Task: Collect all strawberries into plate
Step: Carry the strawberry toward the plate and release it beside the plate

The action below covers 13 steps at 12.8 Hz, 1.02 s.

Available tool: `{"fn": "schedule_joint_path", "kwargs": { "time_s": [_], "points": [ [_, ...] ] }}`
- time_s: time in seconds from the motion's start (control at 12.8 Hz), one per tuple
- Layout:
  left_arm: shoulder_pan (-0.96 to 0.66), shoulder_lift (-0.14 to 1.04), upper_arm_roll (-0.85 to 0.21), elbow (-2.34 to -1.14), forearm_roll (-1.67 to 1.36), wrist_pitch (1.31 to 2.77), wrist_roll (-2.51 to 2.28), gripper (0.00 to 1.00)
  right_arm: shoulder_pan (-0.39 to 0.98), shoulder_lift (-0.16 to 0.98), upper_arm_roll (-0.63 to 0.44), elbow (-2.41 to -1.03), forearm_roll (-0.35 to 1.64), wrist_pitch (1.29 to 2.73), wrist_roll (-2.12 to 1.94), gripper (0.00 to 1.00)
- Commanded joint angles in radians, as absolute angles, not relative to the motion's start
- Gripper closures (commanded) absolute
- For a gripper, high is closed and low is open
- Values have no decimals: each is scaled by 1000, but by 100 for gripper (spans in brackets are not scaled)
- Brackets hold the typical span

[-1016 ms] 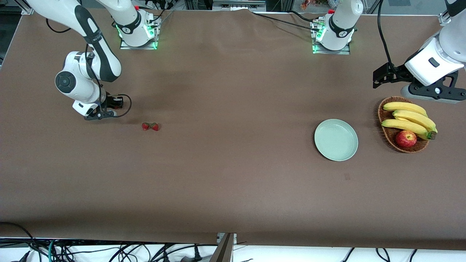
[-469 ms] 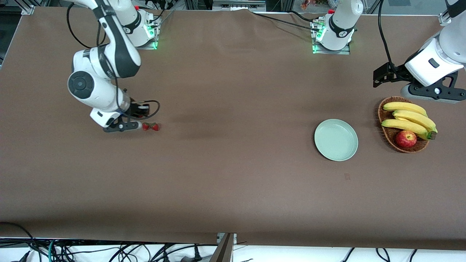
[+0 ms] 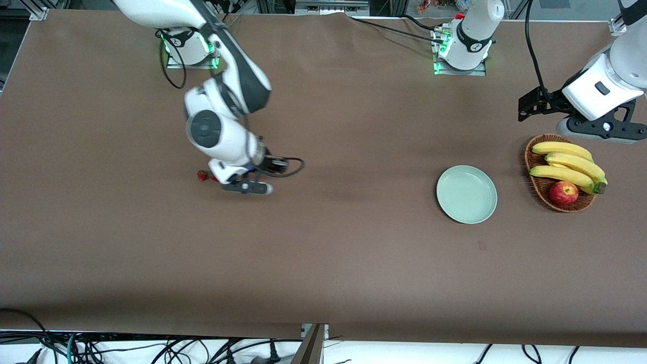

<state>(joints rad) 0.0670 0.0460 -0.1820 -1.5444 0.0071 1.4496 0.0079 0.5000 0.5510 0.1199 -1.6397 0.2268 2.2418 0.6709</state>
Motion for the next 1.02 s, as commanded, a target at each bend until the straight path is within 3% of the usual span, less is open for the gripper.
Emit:
{"fn": "schedule_joint_path", "kwargs": {
  "time_s": [0.0,0.16,0.23,0.31,0.39,0.47,0.7,0.94],
  "points": [
    [84,52,-183,-1525,-9,1416,20,0,662,777,112,-1436,236,2435,962,98],
    [94,52,-183,-1525,-18,1416,21,0,765,924,112,-1321,236,2642,1192,93],
    [94,52,-183,-1525,-20,1414,20,0,809,984,112,-1258,236,2742,1304,84],
    [94,52,-183,-1525,-20,1416,18,0,837,1024,112,-1221,236,2823,1412,63],
    [94,52,-183,-1525,-20,1414,18,0,853,1031,112,-1215,236,2879,1487,28],
    [94,52,-183,-1525,-20,1414,18,0,853,1022,110,-1216,236,2879,1512,14],
    [94,52,-183,-1525,-20,1414,20,0,815,970,101,-1218,218,2722,1500,1],
    [95,54,-183,-1522,-20,1417,18,0,726,887,101,-1221,176,2413,1293,1]
  ]
}}
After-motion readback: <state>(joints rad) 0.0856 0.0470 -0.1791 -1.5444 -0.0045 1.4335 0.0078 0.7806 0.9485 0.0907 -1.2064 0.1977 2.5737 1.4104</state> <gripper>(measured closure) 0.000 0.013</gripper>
